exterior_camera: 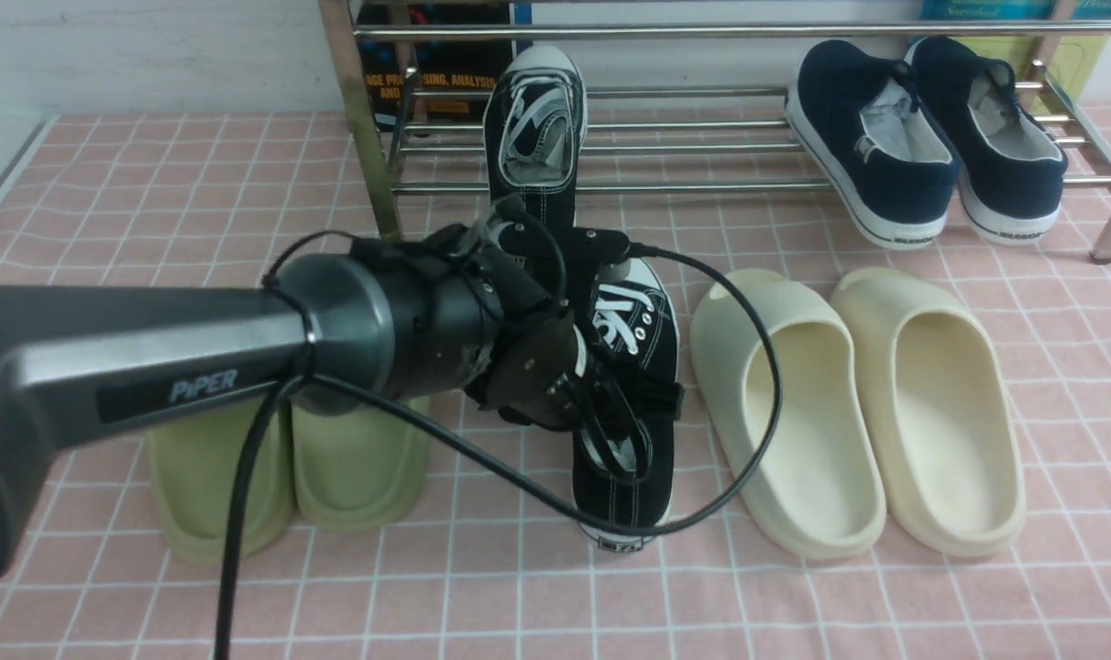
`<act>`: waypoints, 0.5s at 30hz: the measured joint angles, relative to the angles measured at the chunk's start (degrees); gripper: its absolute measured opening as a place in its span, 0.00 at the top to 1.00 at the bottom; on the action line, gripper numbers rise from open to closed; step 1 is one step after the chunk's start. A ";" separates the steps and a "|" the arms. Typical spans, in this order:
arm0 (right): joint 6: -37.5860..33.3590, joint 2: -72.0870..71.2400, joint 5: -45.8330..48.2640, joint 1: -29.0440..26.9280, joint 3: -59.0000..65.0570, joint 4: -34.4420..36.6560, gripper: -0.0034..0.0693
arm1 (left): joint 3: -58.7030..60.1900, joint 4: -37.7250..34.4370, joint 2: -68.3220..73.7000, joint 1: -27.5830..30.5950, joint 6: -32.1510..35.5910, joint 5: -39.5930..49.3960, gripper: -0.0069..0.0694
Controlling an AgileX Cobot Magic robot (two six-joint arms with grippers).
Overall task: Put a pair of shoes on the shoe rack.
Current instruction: Use the left arm to grab the shoe closest to it
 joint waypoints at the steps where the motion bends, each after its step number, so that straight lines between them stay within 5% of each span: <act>1: 0.00 0.00 0.00 0.00 0.00 0.00 0.62 | 0.00 0.00 0.89 0.00 -0.53 -0.43 0.52; 7: 0.00 0.00 0.00 0.00 0.00 0.00 0.62 | -0.33 1.02 1.54 0.19 -3.07 -0.18 0.86; 15: 0.00 0.00 0.00 0.00 0.00 0.00 0.62 | -7.36 0.66 -1.73 0.19 -3.39 8.46 0.88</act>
